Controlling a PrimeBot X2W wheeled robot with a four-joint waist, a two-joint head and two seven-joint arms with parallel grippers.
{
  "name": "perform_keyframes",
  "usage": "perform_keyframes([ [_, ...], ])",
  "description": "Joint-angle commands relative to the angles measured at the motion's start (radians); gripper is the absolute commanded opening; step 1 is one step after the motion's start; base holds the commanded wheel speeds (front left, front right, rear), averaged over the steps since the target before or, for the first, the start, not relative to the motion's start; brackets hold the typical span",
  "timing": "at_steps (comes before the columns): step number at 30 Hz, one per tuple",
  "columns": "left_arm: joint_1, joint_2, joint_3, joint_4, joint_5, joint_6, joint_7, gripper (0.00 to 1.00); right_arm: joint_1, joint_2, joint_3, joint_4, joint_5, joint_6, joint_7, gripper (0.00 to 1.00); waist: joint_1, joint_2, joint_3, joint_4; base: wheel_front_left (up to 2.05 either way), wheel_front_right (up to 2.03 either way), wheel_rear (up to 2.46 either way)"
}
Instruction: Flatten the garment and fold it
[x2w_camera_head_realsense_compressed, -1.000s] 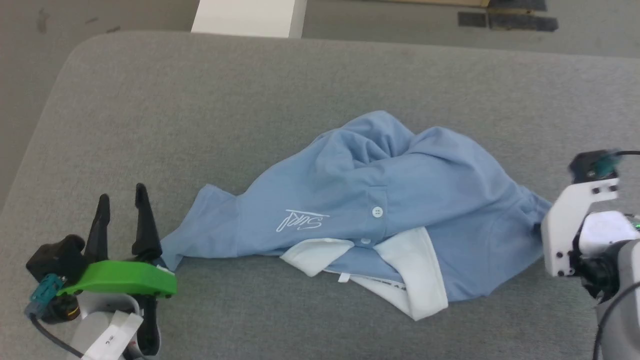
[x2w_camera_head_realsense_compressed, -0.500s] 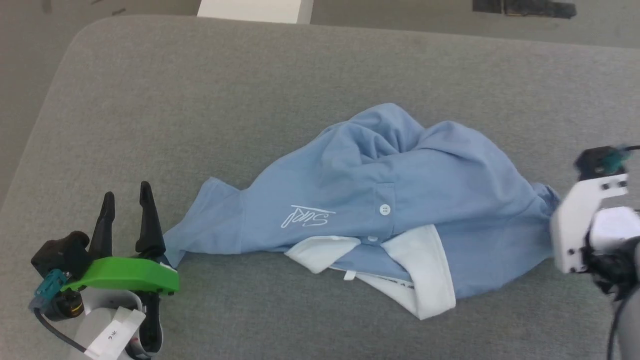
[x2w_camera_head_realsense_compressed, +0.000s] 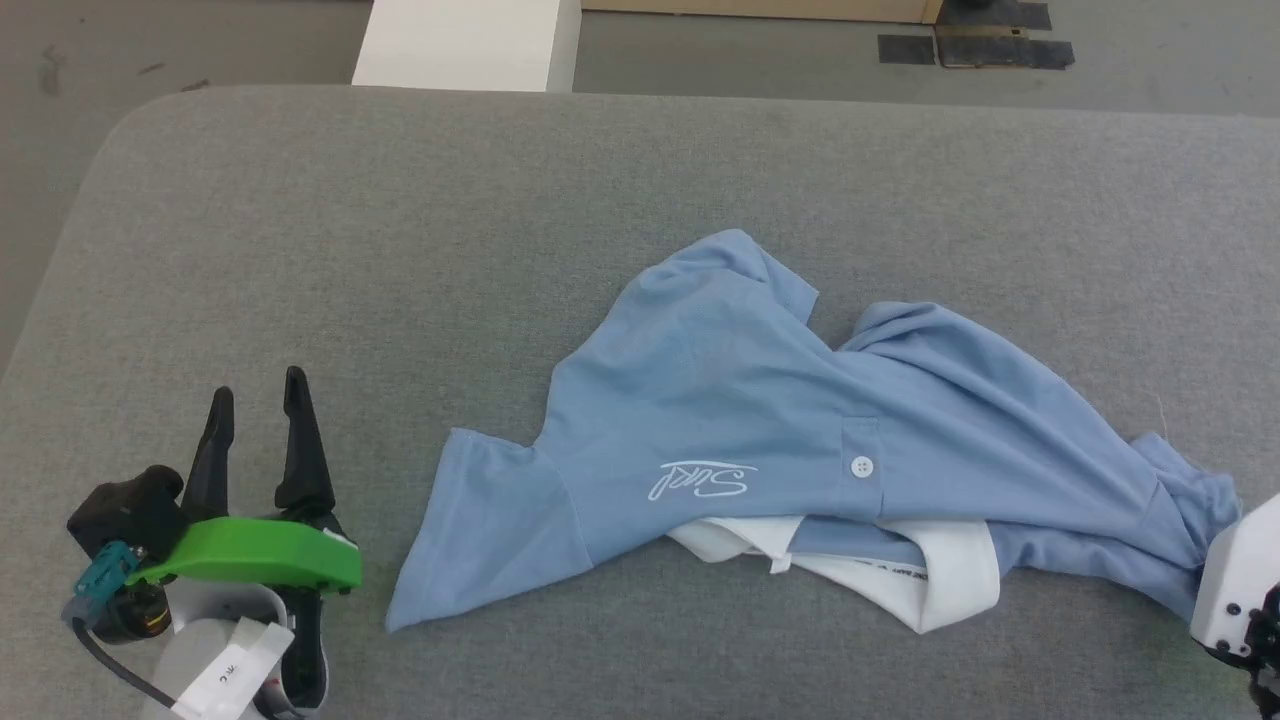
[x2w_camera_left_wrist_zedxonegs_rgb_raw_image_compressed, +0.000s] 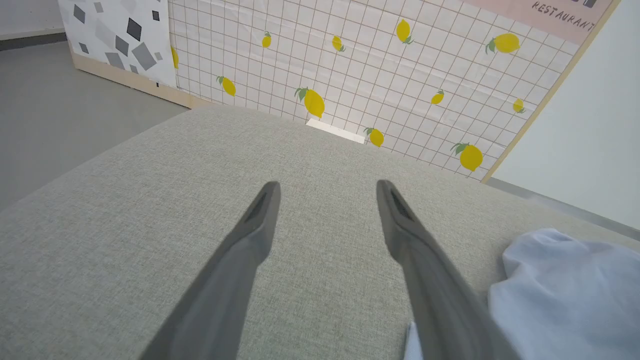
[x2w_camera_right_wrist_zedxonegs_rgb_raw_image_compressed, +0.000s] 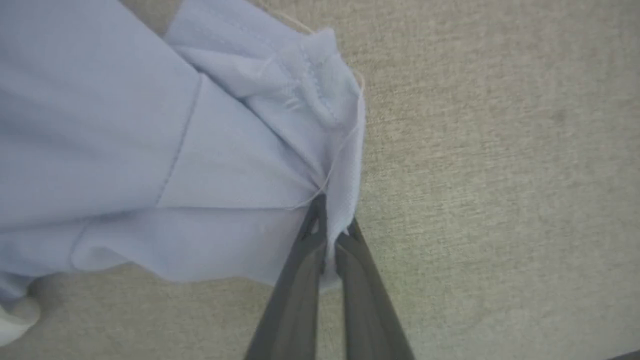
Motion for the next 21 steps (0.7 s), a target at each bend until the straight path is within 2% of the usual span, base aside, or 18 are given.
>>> perform_keyframes([
  [1, 0.001, 0.001, -0.001, 0.003, 0.005, -0.004, -0.003, 1.00, 0.000, 0.017, -0.010, -0.003, 0.002, -0.001, -0.024, 0.07, 0.0000, 0.0000, 0.003, -0.003, 0.00, 0.00, 0.00],
  [2, 0.001, 0.002, -0.001, 0.003, 0.004, -0.003, -0.002, 1.00, 0.000, 0.025, -0.012, -0.005, 0.005, -0.001, -0.045, 0.57, 0.0000, 0.0000, 0.004, -0.005, 0.00, 0.00, 0.00],
  [3, 0.001, 0.003, -0.001, 0.003, 0.003, -0.003, -0.001, 1.00, -0.004, 0.033, -0.015, -0.005, 0.012, -0.001, -0.072, 1.00, 0.0000, 0.0000, 0.005, -0.006, 0.00, 0.00, 0.00],
  [12, 0.015, 0.008, -0.006, 0.007, -0.006, 0.000, 0.010, 1.00, -0.016, 0.068, -0.054, -0.088, 0.132, -0.001, -0.378, 1.00, 0.0000, 0.0000, -0.030, -0.010, 0.00, 0.00, 0.00],
  [17, 0.025, 0.003, -0.013, 0.005, -0.011, 0.003, 0.013, 1.00, 0.024, 0.073, -0.070, -0.099, 0.219, -0.001, -0.478, 1.00, 0.0000, 0.0000, -0.044, -0.010, 0.00, 0.00, 0.00],
  [21, 0.026, 0.000, -0.024, 0.002, -0.016, 0.001, 0.028, 1.00, 0.045, 0.073, -0.054, -0.093, 0.242, -0.001, -0.519, 1.00, 0.0000, 0.0000, -0.048, -0.015, 0.00, 0.00, 0.00],
])
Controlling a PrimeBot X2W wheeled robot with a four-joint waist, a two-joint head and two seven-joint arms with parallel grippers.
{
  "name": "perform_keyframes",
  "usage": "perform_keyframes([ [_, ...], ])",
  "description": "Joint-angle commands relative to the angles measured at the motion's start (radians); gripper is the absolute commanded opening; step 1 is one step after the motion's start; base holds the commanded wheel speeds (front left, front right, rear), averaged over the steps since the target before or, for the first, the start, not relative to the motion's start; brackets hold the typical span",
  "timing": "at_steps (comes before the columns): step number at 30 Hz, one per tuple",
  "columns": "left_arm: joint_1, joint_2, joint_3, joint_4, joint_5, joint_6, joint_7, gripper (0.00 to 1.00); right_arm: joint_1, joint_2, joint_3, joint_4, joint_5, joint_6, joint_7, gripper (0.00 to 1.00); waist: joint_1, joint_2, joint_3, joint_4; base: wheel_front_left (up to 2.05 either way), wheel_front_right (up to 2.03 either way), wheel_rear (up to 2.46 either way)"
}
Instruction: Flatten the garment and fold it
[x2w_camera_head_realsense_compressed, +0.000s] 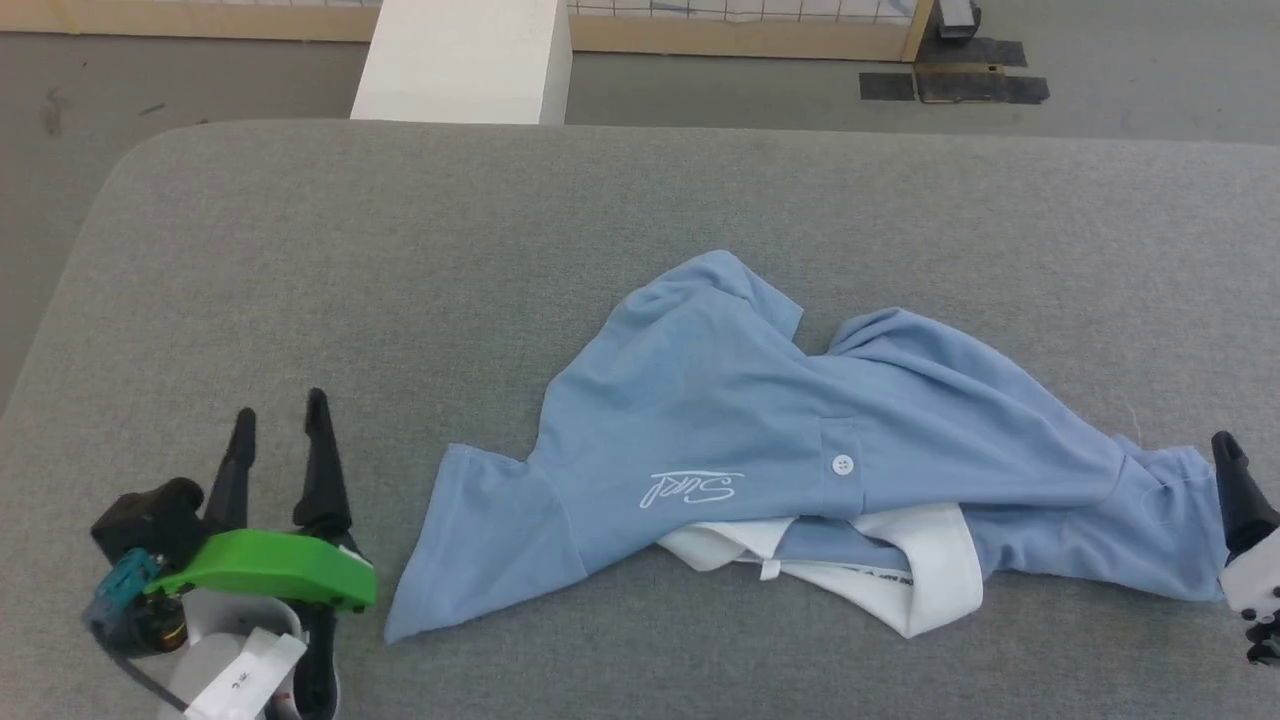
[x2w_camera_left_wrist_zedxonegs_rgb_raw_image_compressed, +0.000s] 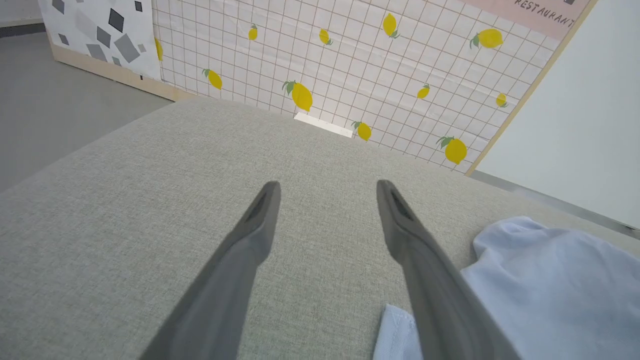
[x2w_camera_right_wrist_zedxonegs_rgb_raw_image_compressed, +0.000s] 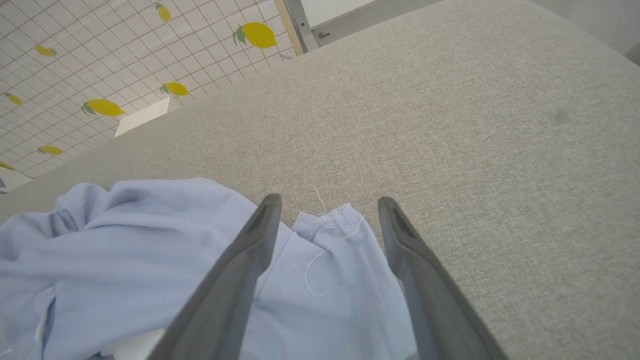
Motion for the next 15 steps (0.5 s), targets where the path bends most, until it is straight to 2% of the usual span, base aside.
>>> perform_keyframes([
  [1, -0.003, -0.002, -0.011, -0.006, -0.003, -0.003, 0.014, 1.00, 0.006, 0.002, 0.005, -0.002, 0.004, -0.001, -0.016, 1.00, 0.0000, -0.0001, 0.000, -0.002, 0.00, 0.00, 0.00],
  [4, -0.050, -0.002, -0.050, -0.010, -0.003, -0.019, 0.061, 1.00, 0.003, 0.002, 0.008, -0.010, -0.002, -0.001, -0.023, 1.00, 0.0000, -0.0001, 0.006, -0.001, 0.00, 0.00, 0.00],
  [8, -0.187, -0.001, -0.136, 0.013, -0.002, -0.044, 0.189, 1.00, -0.007, 0.002, 0.014, -0.024, -0.013, -0.001, -0.019, 1.00, 0.0000, -0.0001, 0.027, 0.004, 0.00, 0.00, 0.00],
  [15, -0.506, -0.030, -0.311, 0.197, -0.015, -0.068, 0.547, 1.00, -0.032, 0.002, 0.053, -0.027, -0.016, -0.001, -0.011, 1.00, 0.0000, -0.0001, 0.079, -0.015, 0.00, 0.00, 0.00],
])
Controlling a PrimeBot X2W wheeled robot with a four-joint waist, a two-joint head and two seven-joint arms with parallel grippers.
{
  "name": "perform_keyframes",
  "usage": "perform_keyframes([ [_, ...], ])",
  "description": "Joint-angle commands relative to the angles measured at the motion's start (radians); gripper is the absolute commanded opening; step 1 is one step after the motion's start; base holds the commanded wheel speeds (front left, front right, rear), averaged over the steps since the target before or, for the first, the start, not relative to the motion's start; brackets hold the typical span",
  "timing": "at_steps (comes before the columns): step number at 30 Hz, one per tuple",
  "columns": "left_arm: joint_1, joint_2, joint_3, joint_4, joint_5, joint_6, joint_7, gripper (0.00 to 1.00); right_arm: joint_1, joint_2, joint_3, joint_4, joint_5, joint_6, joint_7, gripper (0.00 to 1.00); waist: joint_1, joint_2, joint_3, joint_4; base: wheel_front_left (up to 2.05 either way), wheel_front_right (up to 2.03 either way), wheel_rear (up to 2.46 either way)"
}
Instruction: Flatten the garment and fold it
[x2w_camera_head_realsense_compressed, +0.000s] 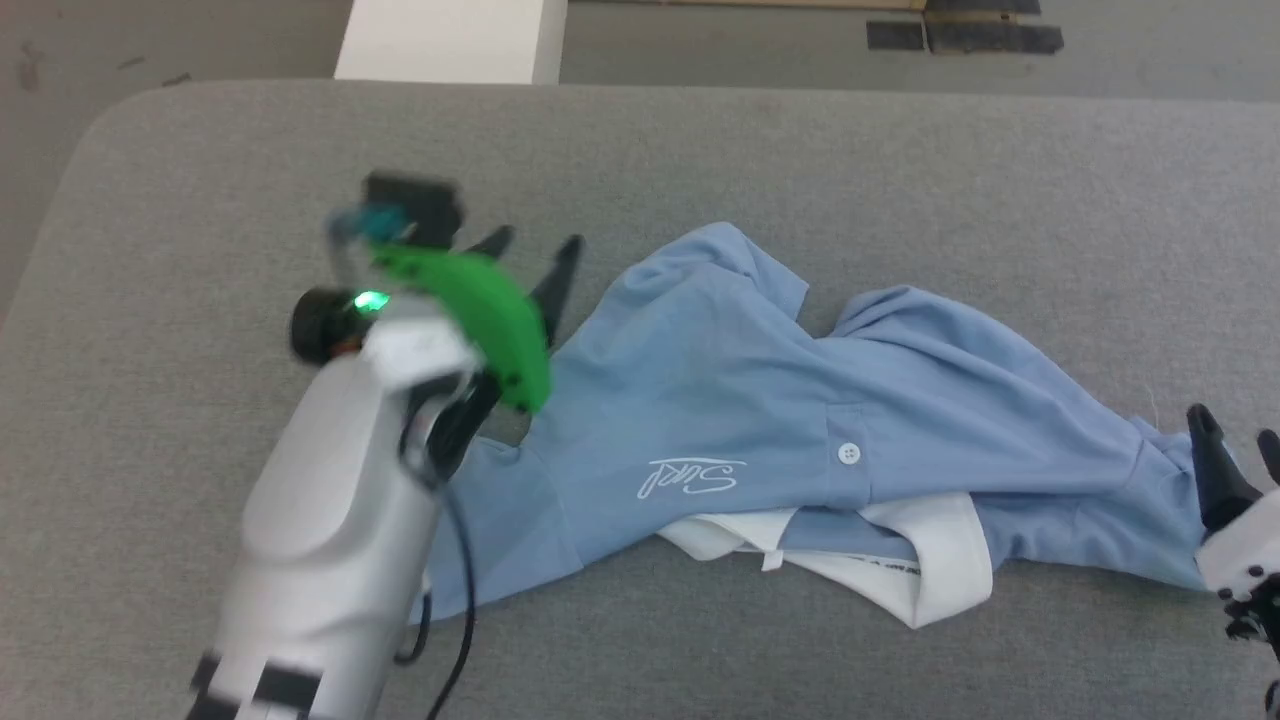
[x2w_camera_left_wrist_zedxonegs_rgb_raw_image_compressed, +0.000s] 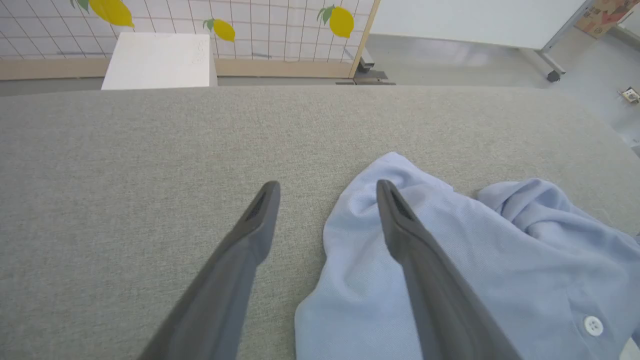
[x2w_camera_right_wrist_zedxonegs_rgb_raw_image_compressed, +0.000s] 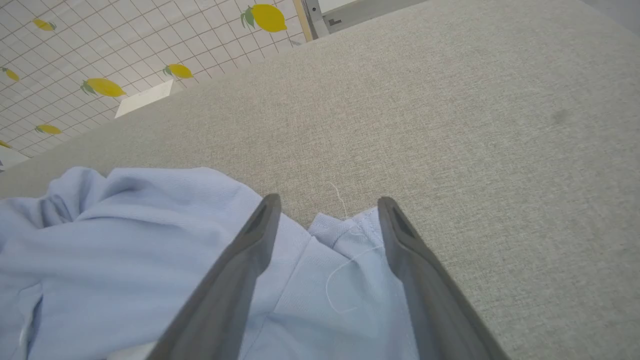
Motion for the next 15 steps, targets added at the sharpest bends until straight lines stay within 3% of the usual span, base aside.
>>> perform_keyframes([
  [1, -0.047, -0.007, -0.021, 0.045, -0.005, -0.005, 0.065, 1.00, -0.020, 0.001, 0.008, 0.000, -0.001, -0.001, 0.001, 1.00, 0.0000, 0.0000, 0.023, -0.019, 0.00, 0.00, 0.00],
  [8, -0.214, -0.008, -0.141, 0.239, 0.056, 0.013, 0.395, 1.00, -0.033, 0.001, 0.032, 0.010, -0.001, -0.001, -0.005, 1.00, 0.0000, 0.0000, 0.082, -0.074, 0.00, 0.00, 0.00],
  [15, -0.216, 0.002, -0.191, 0.337, 0.070, 0.025, 0.564, 1.00, -0.035, 0.001, 0.039, 0.025, 0.007, -0.001, -0.026, 1.00, 0.0000, 0.0000, 0.110, -0.100, 0.00, 0.00, 0.00],
])
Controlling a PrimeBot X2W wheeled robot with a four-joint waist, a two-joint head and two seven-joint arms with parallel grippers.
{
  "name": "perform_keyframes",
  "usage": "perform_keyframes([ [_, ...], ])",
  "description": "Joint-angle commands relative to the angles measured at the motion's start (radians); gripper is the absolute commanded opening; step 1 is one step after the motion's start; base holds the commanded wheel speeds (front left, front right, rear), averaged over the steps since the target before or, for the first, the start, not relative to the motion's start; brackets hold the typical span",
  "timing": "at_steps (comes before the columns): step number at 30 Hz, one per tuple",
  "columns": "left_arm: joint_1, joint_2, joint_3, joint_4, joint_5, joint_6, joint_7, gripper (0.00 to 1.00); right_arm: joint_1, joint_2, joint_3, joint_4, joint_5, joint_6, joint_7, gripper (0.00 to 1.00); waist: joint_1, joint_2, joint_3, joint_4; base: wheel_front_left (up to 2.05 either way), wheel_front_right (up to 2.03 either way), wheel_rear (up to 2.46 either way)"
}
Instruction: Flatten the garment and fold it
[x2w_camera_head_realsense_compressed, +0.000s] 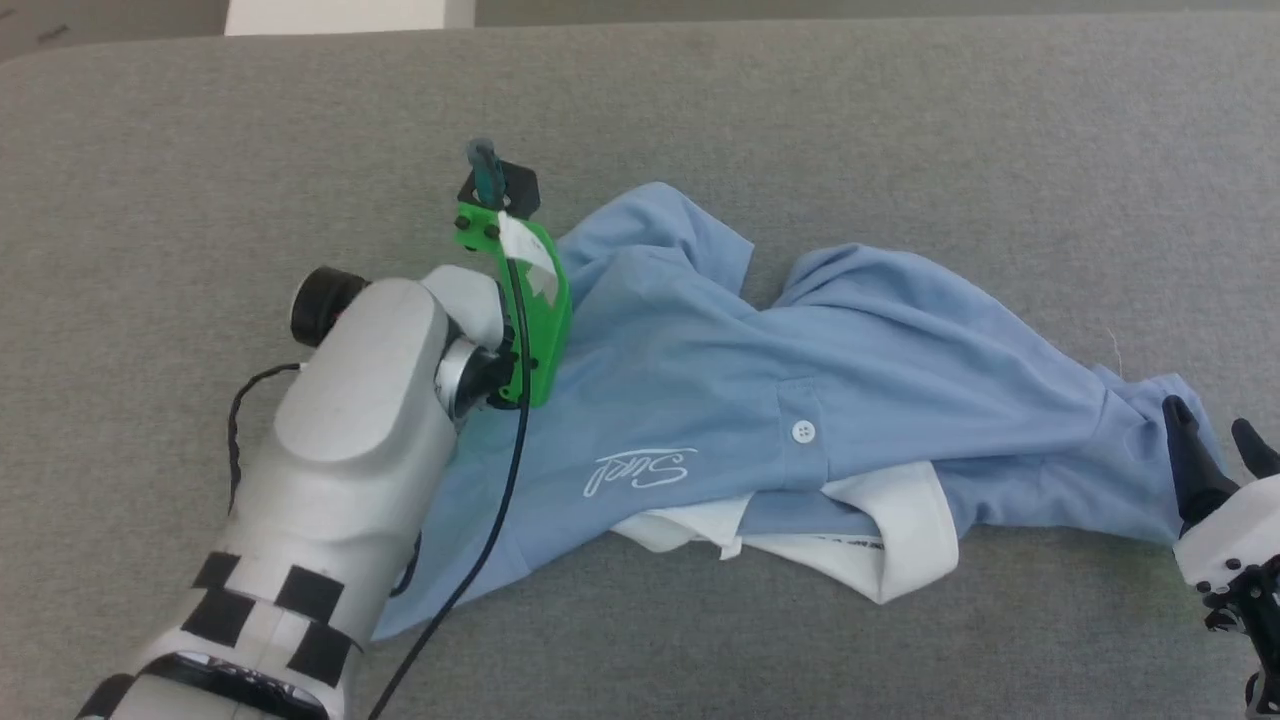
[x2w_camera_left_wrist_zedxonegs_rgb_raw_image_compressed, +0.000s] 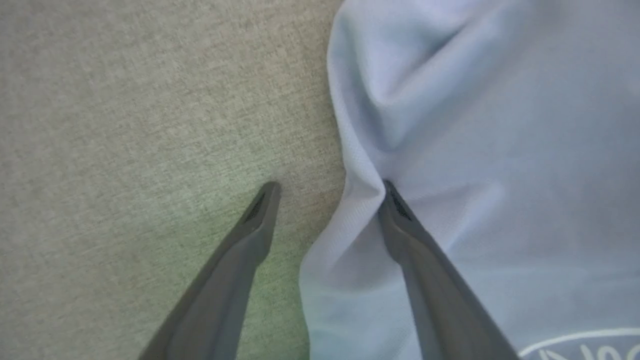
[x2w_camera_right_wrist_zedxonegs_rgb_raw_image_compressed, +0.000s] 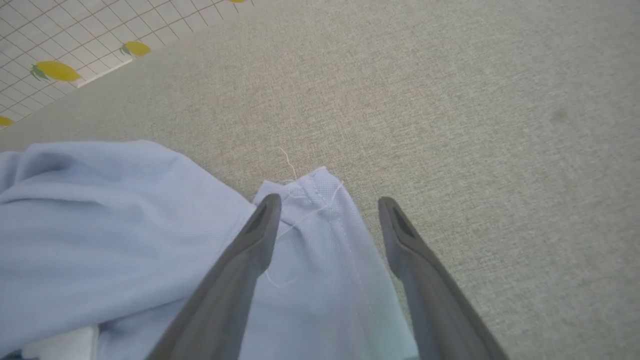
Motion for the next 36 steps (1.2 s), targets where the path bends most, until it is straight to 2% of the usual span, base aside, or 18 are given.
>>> perform_keyframes([
  [1, 0.023, -0.003, -0.012, 0.031, -0.011, -0.001, 0.034, 1.00, -0.020, 0.000, 0.001, 0.005, 0.004, -0.001, -0.010, 1.00, 0.0000, -0.0001, 0.016, -0.014, 0.00, 0.00, 0.00],
  [2, 0.032, -0.006, -0.018, 0.039, -0.019, -0.005, 0.057, 1.00, -0.020, 0.000, 0.001, 0.008, 0.004, -0.001, -0.013, 1.00, 0.0000, -0.0001, 0.016, -0.015, 0.00, 0.00, 0.00],
  [3, 0.039, -0.009, -0.022, 0.042, -0.027, -0.009, 0.072, 0.58, -0.020, 0.000, 0.002, 0.010, 0.004, -0.001, -0.015, 1.00, 0.0000, -0.0001, 0.016, -0.015, 0.00, 0.00, 0.00],
  [4, 0.046, -0.012, -0.025, 0.040, -0.038, -0.013, 0.081, 0.00, -0.021, 0.000, 0.001, 0.013, 0.003, -0.001, -0.017, 1.00, 0.0000, -0.0001, 0.017, -0.014, 0.00, 0.00, 0.00],
  [9, 0.060, -0.023, -0.029, 0.005, -0.084, -0.028, 0.056, 0.00, -0.026, 0.000, 0.001, 0.023, -0.002, -0.001, -0.022, 1.00, 0.0000, -0.0001, 0.013, -0.001, 0.00, 0.00, 0.00],
  [15, 0.023, -0.007, 0.018, -0.046, -0.105, -0.024, -0.087, 0.00, -0.034, 0.000, 0.015, 0.037, -0.005, -0.001, -0.027, 1.00, 0.0000, -0.0001, 0.000, 0.012, 0.00, 0.00, 0.00],
  [19, -0.030, 0.031, 0.055, -0.064, -0.077, 0.005, -0.218, 0.00, -0.038, 0.000, 0.025, 0.043, -0.002, -0.001, -0.030, 1.00, 0.0000, -0.0001, 0.003, 0.013, 0.00, 0.00, 0.00],
  [29, -0.152, 0.169, 0.154, 0.002, -0.028, 0.101, -0.424, 0.00, -0.047, 0.000, 0.028, 0.034, -0.002, -0.001, -0.033, 1.00, 0.0000, -0.0001, 0.055, -0.012, 0.00, 0.00, 0.00],
  [32, -0.162, 0.190, 0.189, 0.028, -0.039, 0.130, -0.471, 0.00, -0.048, 0.000, 0.026, 0.032, -0.001, -0.001, -0.034, 1.00, 0.0000, -0.0001, 0.071, -0.016, 0.00, 0.00, 0.00],
  [36, -0.148, 0.187, 0.206, 0.079, -0.063, 0.138, -0.473, 0.00, -0.050, 0.000, 0.020, 0.030, -0.001, -0.001, -0.034, 1.00, 0.0000, -0.0001, 0.083, -0.013, 0.00, 0.00, 0.00],
])
